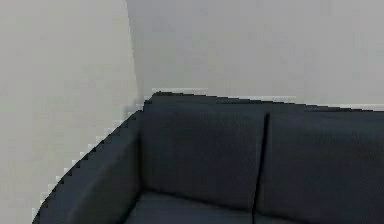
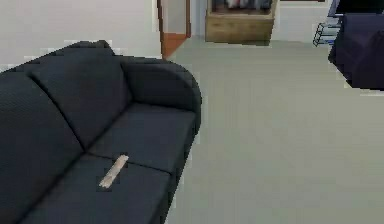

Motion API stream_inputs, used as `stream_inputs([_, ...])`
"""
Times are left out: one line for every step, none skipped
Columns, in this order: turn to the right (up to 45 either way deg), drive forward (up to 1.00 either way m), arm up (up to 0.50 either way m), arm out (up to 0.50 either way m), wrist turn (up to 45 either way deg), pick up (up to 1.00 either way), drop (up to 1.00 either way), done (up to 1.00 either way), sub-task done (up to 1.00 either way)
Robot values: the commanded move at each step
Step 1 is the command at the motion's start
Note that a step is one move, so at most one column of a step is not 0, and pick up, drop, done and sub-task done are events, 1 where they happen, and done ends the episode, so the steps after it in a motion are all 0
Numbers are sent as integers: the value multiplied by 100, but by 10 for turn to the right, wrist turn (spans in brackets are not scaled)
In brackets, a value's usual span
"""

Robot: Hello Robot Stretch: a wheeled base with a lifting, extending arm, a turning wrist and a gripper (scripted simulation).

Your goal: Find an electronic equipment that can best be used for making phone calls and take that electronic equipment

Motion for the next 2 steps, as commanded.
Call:
stream_inputs([-450, 0, 0, 0, 0, 0, 0, 0, 0])
stream_inputs([-450, 0, 0, 0, 0, 0, 0, 0, 0])
